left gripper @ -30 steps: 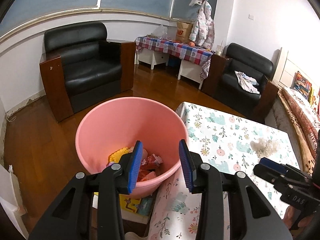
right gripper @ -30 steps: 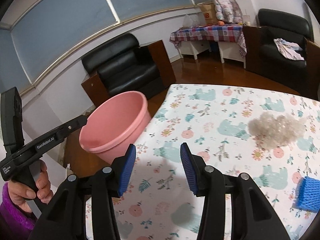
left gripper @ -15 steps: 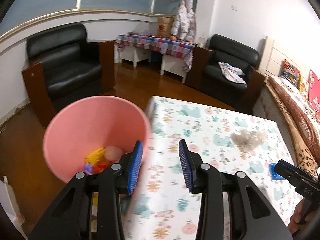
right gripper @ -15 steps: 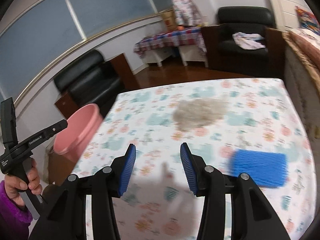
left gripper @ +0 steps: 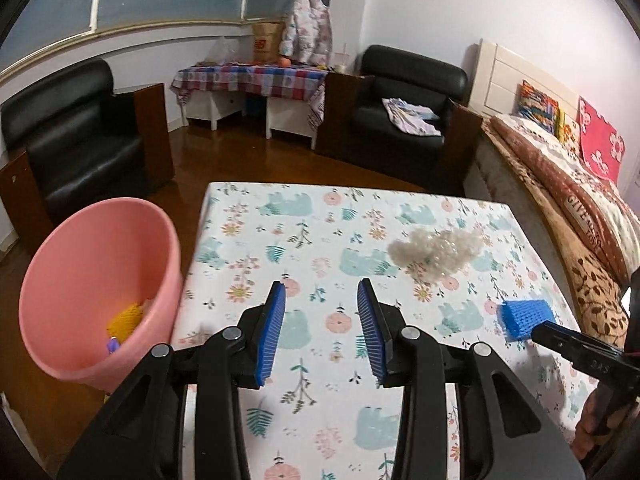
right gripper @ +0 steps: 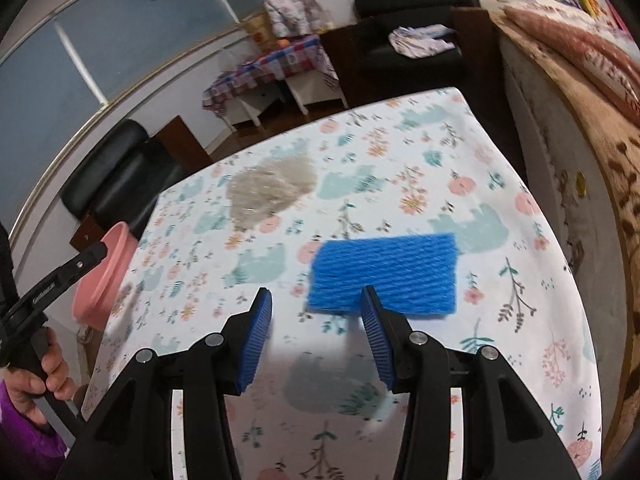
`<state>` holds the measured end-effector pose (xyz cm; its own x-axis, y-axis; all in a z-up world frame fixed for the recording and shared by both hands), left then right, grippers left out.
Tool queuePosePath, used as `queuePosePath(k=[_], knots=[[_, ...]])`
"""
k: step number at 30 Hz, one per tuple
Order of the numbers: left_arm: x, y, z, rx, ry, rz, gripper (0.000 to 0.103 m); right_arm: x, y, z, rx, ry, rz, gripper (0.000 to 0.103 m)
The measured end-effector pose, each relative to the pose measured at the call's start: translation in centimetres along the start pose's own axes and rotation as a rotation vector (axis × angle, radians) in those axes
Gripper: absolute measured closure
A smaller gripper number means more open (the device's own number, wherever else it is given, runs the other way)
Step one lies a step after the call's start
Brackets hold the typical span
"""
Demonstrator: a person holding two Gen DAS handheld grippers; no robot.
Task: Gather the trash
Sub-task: 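Grasp the clear plastic wrap with the left tool while the right tool grasps the blue foam net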
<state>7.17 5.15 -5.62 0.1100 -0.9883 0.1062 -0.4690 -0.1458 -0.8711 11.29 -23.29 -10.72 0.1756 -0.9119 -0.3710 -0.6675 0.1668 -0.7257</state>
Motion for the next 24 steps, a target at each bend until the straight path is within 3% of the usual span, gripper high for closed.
queuePosePath(k=[6,10,13,20,24], knots=[[0.7,0.2,1.3,-0.023,0.012,0.007,0.065,1.6,-1.0,-1.9,0.092,0.091,-0.029,0.057],[1.3,0.8,2.3,-0.054,0.028,0.001,0.065,3.6,-1.1,-1.0,0.04,0.145,-0.004,0.057],[2.0,0.9,2.7,-0.064,0.041,0.009,0.065,3.9,-0.6,-0.1,-0.023,0.096,0.053,0.057],[3.2,0.8,3.6,-0.072,0.066,0.031,0.065,-0.4,0.7,-0.4,-0.067,-0.085,-0.018,0.057],[4.4,0.5,4.6,-0.084,0.1,0.032,0.065,-0.7,0.5,-1.5,-0.032,-0.087,-0.049,0.057]])
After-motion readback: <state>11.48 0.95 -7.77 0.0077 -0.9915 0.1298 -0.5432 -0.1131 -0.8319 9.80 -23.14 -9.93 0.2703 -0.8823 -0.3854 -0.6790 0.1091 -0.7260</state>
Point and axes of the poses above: each gripper's, at about its wrist camera, not at the fingertips, and z roughly the way its jaws point, x to its right, y to its underside, the point moved 3 cm from there along z, roughly the way its jaws point, and after that the axes turned 12 degrees about x, right-handed, at the moved point
